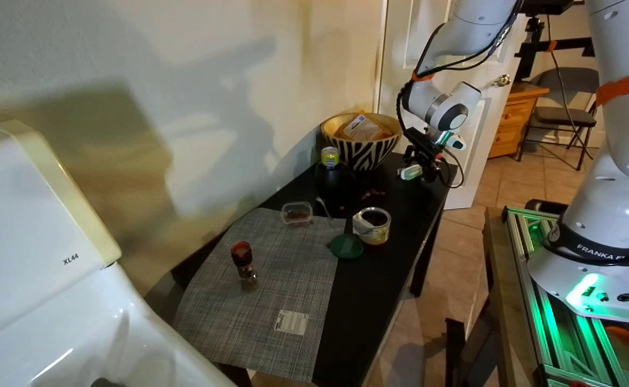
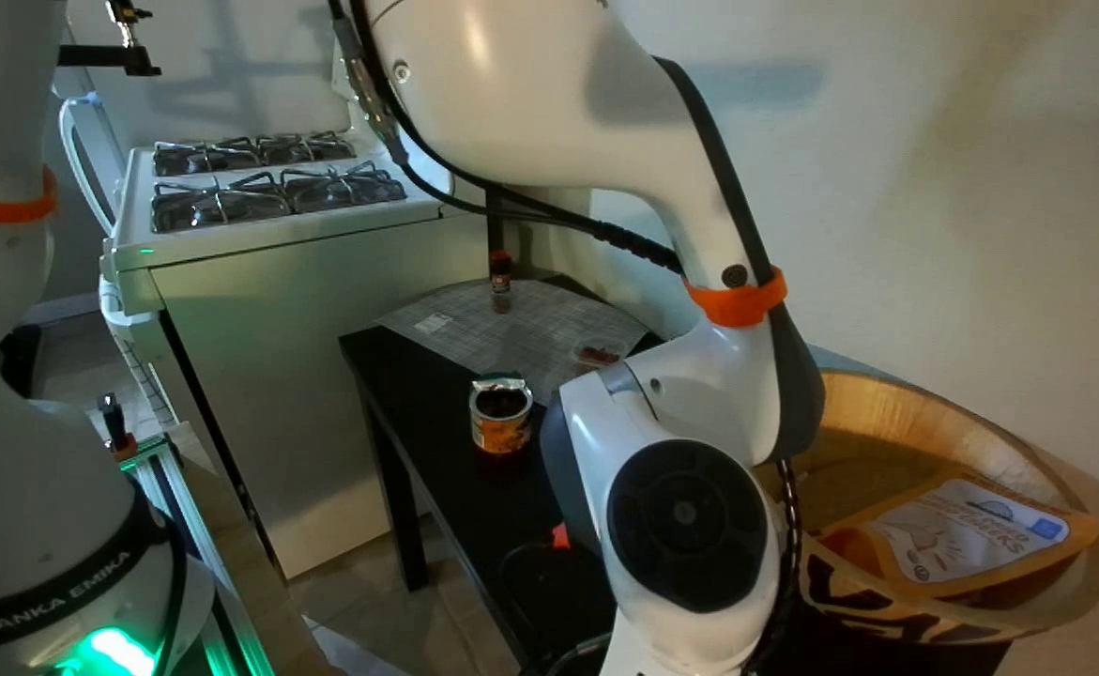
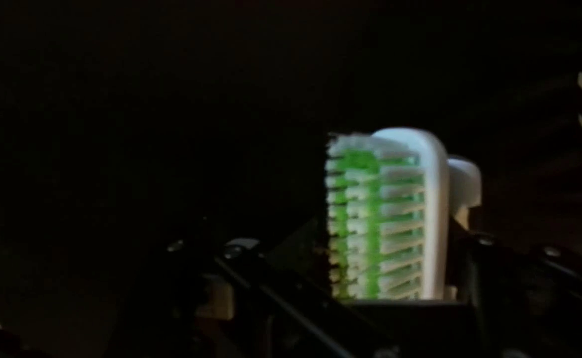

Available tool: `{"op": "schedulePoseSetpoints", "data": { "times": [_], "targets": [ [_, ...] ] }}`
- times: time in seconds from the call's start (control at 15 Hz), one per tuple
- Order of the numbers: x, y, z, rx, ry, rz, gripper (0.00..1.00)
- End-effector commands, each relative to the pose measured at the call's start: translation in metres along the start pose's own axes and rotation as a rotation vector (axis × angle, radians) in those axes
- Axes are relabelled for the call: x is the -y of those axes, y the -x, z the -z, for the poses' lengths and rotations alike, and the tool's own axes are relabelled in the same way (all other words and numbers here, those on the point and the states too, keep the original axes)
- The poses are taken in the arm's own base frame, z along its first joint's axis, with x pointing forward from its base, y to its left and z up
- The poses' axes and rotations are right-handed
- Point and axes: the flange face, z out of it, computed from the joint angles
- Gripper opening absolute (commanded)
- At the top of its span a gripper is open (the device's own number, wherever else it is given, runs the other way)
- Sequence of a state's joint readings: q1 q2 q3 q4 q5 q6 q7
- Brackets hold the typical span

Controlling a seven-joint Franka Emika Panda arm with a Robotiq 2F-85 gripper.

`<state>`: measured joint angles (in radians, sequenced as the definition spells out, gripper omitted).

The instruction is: Remove the brush from the bowl

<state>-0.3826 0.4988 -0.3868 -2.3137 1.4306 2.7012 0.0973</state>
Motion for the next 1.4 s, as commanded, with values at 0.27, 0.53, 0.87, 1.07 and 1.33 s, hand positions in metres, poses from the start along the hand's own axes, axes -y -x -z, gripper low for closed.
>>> {"op": "schedulePoseSetpoints", "data": {
  "times": [0.27,0.53,0.87,1.07,1.33],
  "targets": [
    [-0.030,-0.016,0.030,0.139,-0.003,0.286,1.00],
    [-0.058,-0.028,0.053,0.158,-0.024,0.513,1.00],
    [-0.060,-0.013,0.067,0.141,-0.099,0.789,1.00],
    [-0.065,0.007,0.074,0.198,-0.121,0.959,1.00],
    [-0.098,0.029,0.094,0.278,-0.125,1.170,1.00]
  ]
}}
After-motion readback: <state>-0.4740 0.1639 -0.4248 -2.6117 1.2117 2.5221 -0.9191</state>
